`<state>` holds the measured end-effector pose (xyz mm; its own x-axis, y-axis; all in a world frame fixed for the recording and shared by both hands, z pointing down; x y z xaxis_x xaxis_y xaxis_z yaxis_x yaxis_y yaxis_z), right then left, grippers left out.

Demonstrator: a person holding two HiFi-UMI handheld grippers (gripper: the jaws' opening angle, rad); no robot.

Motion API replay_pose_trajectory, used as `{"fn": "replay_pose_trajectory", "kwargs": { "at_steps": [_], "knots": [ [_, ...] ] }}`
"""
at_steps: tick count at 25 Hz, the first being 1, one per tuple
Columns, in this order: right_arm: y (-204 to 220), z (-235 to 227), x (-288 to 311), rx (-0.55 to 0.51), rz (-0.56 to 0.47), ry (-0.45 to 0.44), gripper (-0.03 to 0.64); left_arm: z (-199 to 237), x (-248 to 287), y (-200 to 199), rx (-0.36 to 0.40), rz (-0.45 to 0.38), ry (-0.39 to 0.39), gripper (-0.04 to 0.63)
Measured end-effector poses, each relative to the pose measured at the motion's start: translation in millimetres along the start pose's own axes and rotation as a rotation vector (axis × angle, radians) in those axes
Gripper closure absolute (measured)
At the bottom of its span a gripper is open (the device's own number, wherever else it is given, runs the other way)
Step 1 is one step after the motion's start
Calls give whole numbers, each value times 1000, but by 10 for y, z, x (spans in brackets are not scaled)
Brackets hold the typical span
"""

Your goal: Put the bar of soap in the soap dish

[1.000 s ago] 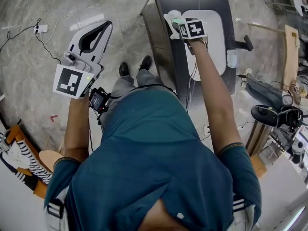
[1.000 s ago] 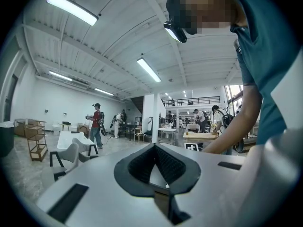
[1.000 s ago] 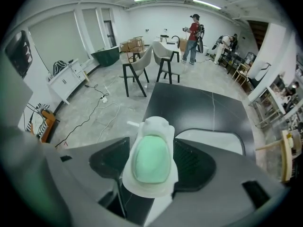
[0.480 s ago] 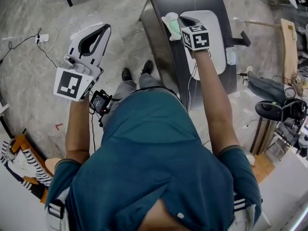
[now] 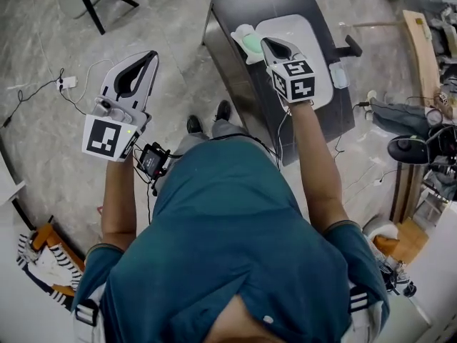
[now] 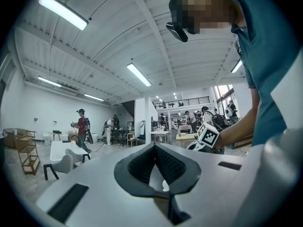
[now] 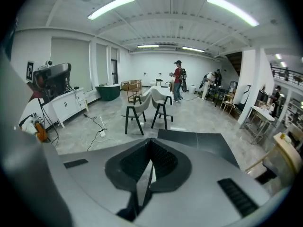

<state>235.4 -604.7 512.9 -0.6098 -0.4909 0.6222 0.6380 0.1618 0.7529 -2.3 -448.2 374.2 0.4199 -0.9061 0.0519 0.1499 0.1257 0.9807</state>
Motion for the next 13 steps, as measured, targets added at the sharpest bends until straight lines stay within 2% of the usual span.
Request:
{"fn": "replay_pose_trajectory", "kwargs": {
  "at_steps": [8,13],
  "knots": [
    [-79,209,-700,54,-106,59,603,-231,-105,-96,30,0,45,592],
    [39,566,-1022,67,-119,16,603,-465,-364,1,3,30,13,592]
  ]
}}
Point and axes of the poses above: the fingertips, and each gripper's own axes: x forward along the fingers, z to its left, y out of its underside, the point moved 3 cm from there along -x, backward along the fingers, and after that the axes turned 13 degrees about -x, right-handed, at the moved point
